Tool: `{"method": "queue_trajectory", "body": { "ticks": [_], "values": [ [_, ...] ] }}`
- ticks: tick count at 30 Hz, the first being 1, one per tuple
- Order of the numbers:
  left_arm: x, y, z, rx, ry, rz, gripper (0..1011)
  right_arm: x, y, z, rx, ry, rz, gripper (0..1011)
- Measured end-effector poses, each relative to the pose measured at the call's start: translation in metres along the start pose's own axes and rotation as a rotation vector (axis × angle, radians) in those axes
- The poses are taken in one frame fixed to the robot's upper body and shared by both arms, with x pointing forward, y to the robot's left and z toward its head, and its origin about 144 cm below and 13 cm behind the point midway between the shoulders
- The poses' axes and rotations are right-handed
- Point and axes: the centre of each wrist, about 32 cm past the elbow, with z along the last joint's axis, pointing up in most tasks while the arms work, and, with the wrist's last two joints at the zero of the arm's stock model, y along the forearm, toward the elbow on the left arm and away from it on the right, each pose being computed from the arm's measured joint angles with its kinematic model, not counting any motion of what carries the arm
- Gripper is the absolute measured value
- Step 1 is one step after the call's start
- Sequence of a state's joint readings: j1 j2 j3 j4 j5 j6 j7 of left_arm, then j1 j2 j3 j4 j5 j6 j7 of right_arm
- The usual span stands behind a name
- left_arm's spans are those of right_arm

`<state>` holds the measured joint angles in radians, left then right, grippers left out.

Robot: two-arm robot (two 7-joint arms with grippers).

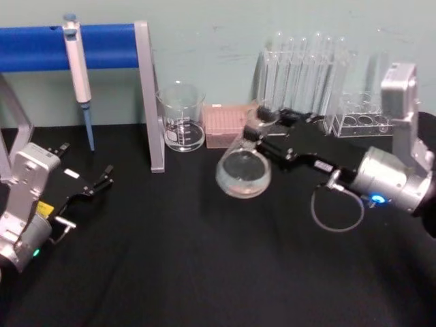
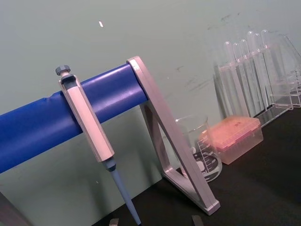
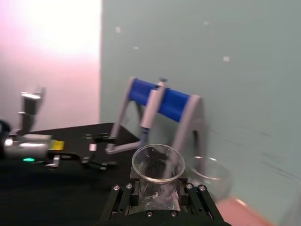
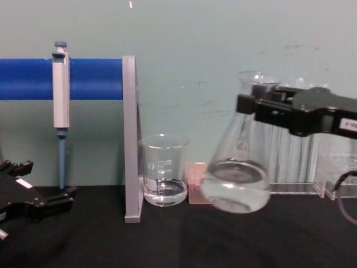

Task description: Grasp the erlenmeyer flask with one hand, shake it three times, then place it back.

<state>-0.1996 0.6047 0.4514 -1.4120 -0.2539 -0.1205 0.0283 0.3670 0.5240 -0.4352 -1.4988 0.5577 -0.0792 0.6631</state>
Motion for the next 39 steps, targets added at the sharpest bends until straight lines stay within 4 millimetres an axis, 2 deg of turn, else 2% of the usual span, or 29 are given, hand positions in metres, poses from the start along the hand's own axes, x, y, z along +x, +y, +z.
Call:
{"method": "queue_trajectory", "body": {
  "ticks": [12,24,33,39],
  "values": [
    [0.0,0.0,0.0,0.0,0.0,0.0,1001,-0.019,0.038,-0.001,0.03,0.009,0.255,448],
    [0.0,0.0,0.0,0.0,0.0,0.0,1001,-0.032,0.057,0.0,0.057,0.011,0.384,448],
    [0.0,0.0,0.0,0.0,0.0,0.0,1001,-0.031,0.045,0.0,0.071,-0.002,0.288,448],
    [0.0,0.0,0.0,0.0,0.0,0.0,1001,-0.025,0.018,0.004,0.081,-0.033,0.128,448]
  ]
}}
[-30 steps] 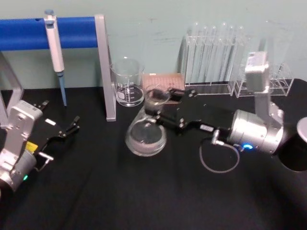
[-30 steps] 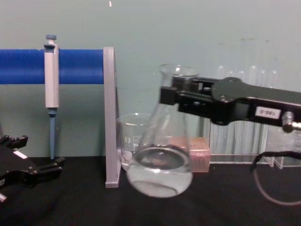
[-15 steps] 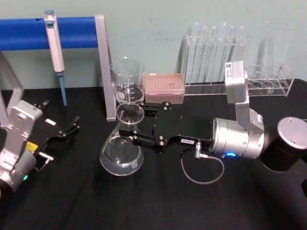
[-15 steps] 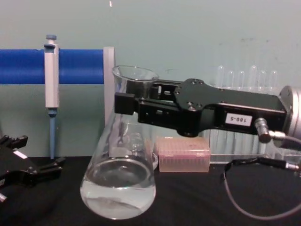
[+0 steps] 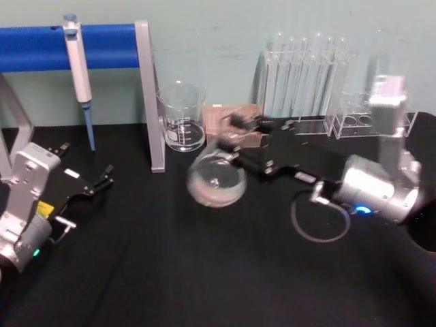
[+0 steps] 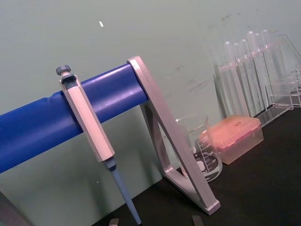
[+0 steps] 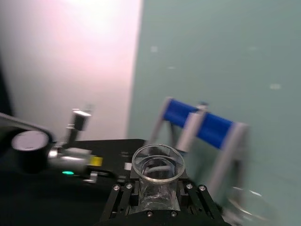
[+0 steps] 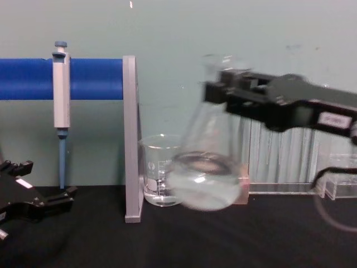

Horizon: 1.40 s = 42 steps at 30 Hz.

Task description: Grasp the erlenmeyer flask with one hand, shake it three times, then place it back.

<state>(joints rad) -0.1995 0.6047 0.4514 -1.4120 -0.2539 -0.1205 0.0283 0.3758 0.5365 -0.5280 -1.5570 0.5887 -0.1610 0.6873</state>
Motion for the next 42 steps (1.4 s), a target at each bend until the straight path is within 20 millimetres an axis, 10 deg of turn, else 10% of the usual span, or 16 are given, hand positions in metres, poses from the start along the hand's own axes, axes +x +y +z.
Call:
{"method": "queue_trajectory", "body": {
  "ticks": [21,42],
  "values": [
    [0.0,0.0,0.0,0.0,0.0,0.0,1001,-0.003,-0.104,0.018,-0.054,-0.082,-0.494,448],
    [0.0,0.0,0.0,0.0,0.0,0.0,1001,-0.008,-0.059,0.005,-0.05,-0.01,-0.242,448]
  ]
}}
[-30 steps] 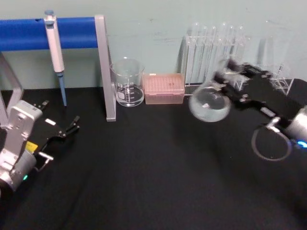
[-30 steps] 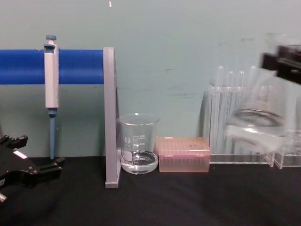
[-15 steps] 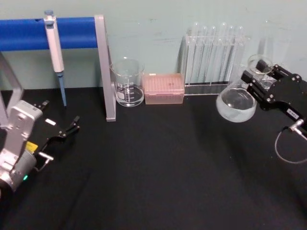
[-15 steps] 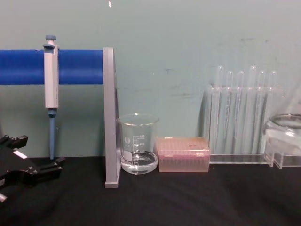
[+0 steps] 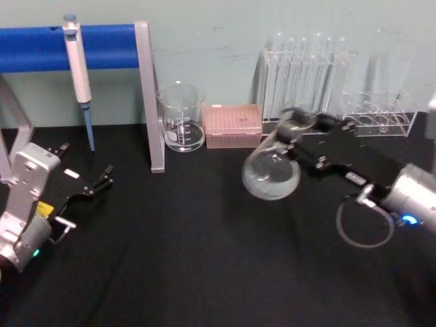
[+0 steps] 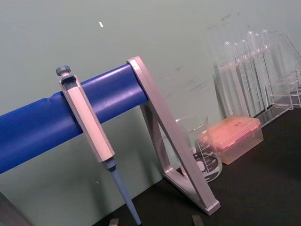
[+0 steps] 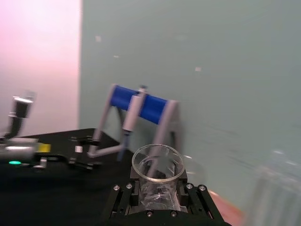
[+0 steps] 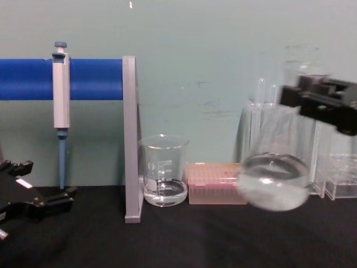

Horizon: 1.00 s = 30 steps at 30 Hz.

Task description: Grasp the erlenmeyer flask with one hand, shake it three times, then place it back.

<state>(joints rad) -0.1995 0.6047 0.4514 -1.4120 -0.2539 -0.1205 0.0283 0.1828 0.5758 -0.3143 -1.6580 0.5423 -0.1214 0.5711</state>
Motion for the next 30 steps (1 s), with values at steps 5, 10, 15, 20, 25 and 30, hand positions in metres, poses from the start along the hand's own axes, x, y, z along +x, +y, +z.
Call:
{"method": "queue_trajectory", "body": {
  "ticks": [5,10,15,20,25,30],
  "values": [
    [0.0,0.0,0.0,0.0,0.0,0.0,1001,-0.01,0.02,-0.002,0.01,0.017,0.116,448],
    [0.0,0.0,0.0,0.0,0.0,0.0,1001,-0.018,0.034,-0.003,0.02,0.027,0.202,448],
    [0.0,0.0,0.0,0.0,0.0,0.0,1001,-0.025,0.046,-0.004,0.03,0.042,0.28,448],
    [0.0,0.0,0.0,0.0,0.0,0.0,1001,-0.028,0.051,-0.004,0.035,0.048,0.307,448],
    [0.0,0.0,0.0,0.0,0.0,0.0,1001,-0.027,0.051,-0.004,0.037,0.049,0.303,448],
    [0.0,0.0,0.0,0.0,0.0,0.0,1001,-0.021,0.044,-0.003,0.036,0.039,0.249,448]
  ]
}}
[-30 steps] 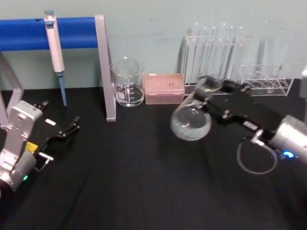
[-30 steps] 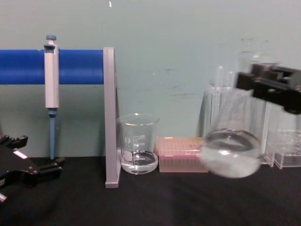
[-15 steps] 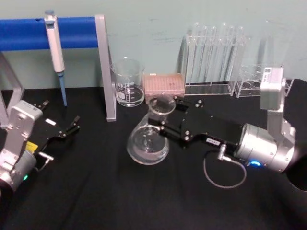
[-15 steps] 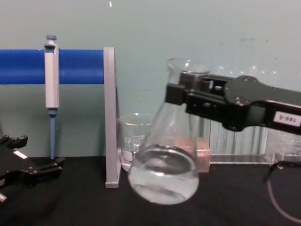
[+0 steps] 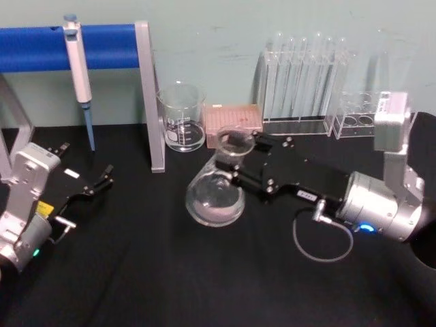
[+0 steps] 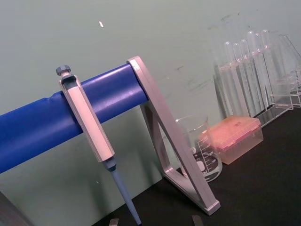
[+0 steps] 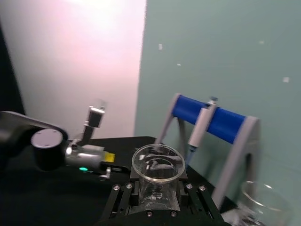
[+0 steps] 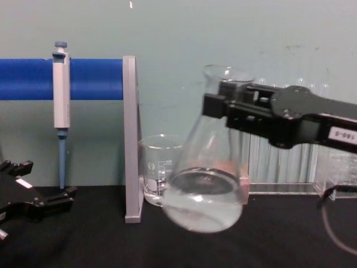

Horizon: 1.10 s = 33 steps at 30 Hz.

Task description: Grasp the erlenmeyer flask with one hand, shake it three times, then place it back.

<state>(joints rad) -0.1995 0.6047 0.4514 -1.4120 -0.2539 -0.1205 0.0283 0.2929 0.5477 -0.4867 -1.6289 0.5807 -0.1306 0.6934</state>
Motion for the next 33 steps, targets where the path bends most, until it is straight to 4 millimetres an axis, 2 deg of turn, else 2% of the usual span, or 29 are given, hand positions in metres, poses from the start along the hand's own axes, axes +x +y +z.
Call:
{"method": "queue_trajectory", "body": {
  "ticks": [7,13,22,28,33],
  "values": [
    [0.0,0.0,0.0,0.0,0.0,0.0,1001,0.006,-0.021,0.004,-0.003,-0.022,-0.114,448],
    [0.0,0.0,0.0,0.0,0.0,0.0,1001,0.01,-0.059,0.011,-0.02,-0.045,-0.282,448],
    [0.0,0.0,0.0,0.0,0.0,0.0,1001,0.009,-0.105,0.02,-0.053,-0.078,-0.473,448],
    [0.0,0.0,0.0,0.0,0.0,0.0,1001,0.007,-0.119,0.021,-0.073,-0.086,-0.521,448],
    [0.0,0.0,0.0,0.0,0.0,0.0,1001,0.007,-0.117,0.02,-0.072,-0.082,-0.512,448]
  ]
}}
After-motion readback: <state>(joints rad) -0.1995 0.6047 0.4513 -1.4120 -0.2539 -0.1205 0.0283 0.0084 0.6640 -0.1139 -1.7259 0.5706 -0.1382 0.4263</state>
